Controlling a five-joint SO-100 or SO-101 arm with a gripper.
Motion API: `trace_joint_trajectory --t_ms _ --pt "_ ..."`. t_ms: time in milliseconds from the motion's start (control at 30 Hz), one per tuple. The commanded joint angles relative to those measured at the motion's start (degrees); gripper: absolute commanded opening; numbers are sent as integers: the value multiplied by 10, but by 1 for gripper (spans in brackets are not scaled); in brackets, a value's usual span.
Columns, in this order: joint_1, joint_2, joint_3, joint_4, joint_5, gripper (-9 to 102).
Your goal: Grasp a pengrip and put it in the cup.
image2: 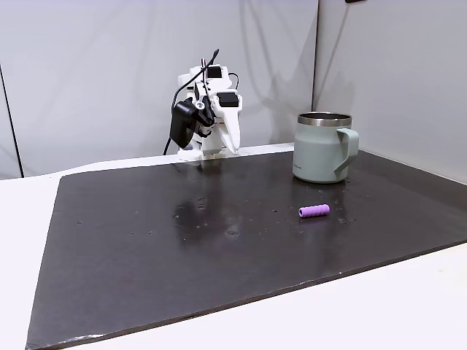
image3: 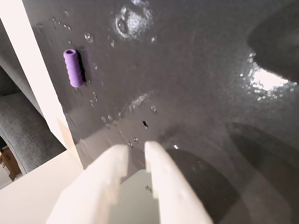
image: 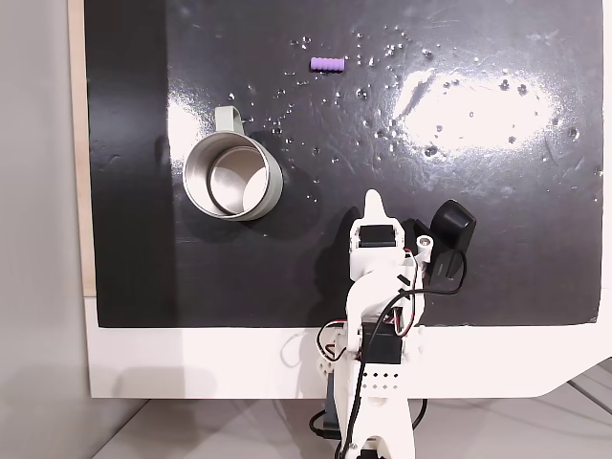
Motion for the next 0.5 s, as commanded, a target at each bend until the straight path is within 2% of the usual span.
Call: trace_joint_trajectory --t_ms 0,333,467 --pt "-17 5 -5 -11 15 0" --pt "-17 5 -6 -11 15 0" --pt "-13 5 -40 24 13 0"
